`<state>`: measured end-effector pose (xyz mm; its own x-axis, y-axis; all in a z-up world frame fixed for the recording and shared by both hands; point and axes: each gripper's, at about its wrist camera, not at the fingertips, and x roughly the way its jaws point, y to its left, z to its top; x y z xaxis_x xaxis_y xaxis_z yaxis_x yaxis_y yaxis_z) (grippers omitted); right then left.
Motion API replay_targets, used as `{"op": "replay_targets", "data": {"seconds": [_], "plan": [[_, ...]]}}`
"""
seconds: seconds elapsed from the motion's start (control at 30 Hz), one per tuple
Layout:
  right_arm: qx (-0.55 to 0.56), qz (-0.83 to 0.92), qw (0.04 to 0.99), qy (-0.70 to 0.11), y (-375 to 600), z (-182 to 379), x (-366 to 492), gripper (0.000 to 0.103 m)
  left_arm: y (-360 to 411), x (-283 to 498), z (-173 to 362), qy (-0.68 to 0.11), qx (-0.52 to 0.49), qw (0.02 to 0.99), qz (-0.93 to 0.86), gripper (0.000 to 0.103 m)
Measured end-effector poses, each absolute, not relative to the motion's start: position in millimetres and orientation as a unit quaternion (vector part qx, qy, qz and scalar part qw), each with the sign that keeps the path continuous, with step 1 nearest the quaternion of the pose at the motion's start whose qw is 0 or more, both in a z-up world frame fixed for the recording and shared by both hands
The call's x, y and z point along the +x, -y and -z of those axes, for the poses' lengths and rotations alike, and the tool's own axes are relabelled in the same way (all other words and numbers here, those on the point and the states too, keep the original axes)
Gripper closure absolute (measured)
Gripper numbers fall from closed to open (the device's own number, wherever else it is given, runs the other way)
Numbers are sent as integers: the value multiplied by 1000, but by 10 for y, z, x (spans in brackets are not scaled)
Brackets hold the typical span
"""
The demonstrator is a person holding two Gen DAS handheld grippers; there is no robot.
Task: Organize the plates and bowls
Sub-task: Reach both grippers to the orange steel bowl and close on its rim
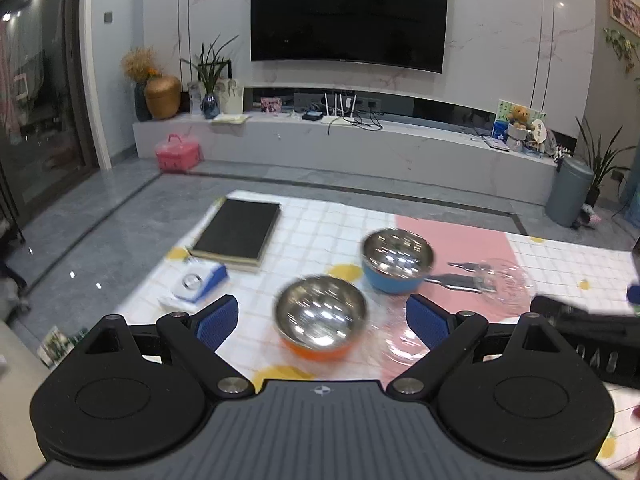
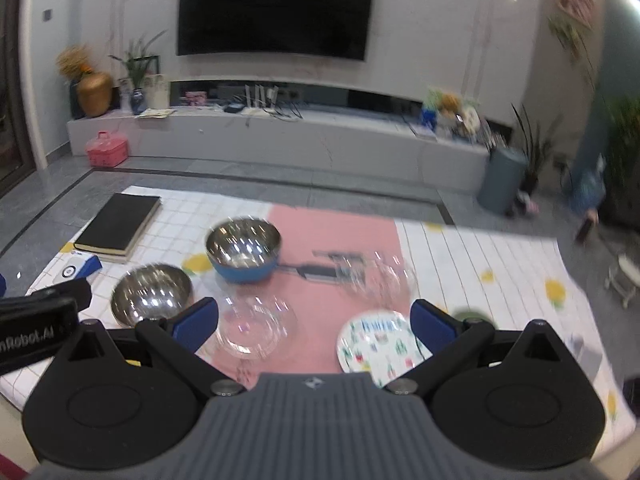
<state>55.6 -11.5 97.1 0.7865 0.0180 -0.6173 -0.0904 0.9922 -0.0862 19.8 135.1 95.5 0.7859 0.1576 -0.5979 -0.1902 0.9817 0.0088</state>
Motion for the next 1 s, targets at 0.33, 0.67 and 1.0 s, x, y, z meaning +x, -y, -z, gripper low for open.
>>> {"op": "replay_targets", "data": {"seconds": [0.33, 0.67, 1.0], "plan": [[3, -64, 925, -375, -336, -838, 1562, 3, -1997, 654, -691, -321, -86, 932, -148, 0], [133, -97, 911, -377, -254, 271, 1853, 15, -2148, 988, 71, -395, -96, 896, -179, 0], [172, -130, 893, -394, -246, 892, 2021, 25, -2148, 1294, 564, -403, -140, 881, -206, 0]]}}
